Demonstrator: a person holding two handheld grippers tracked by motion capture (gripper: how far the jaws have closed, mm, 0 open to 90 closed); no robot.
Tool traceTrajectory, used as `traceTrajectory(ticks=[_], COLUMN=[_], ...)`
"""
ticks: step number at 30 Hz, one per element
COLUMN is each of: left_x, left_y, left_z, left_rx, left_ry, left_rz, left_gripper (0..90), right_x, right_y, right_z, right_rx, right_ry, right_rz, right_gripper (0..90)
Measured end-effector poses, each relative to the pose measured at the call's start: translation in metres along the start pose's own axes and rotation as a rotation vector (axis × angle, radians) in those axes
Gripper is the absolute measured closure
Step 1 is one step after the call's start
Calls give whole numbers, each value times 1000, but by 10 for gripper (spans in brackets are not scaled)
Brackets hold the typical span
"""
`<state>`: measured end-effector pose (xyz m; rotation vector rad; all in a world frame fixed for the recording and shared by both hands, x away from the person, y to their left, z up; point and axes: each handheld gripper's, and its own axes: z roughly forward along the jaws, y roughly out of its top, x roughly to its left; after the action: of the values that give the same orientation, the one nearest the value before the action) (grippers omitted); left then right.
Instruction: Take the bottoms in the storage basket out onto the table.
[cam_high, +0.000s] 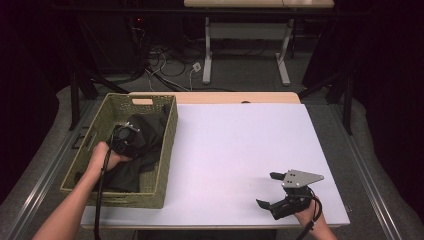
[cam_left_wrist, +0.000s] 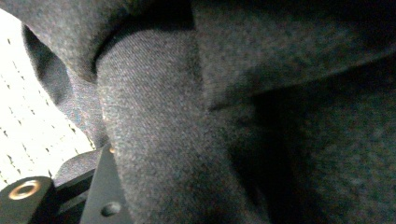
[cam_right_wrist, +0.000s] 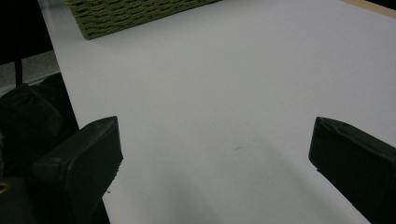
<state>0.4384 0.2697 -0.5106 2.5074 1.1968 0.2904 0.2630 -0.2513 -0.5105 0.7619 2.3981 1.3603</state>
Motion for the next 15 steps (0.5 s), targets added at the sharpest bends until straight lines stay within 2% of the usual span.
traceTrajectory(ticks=[10, 15], left_x=[3, 5], left_y=[-1, -3], left_z=[-7, -13], left_rx=[-21, -48], left_ry=[-18, -27], left_rz=[3, -1], left_gripper=[535, 544], right_x=[0, 0], right_y=[0, 0], right_z=[-2, -2], right_rx=[-3, -2], right_ry=[3, 0], right_rz=[8, 10], right_gripper=[23, 23])
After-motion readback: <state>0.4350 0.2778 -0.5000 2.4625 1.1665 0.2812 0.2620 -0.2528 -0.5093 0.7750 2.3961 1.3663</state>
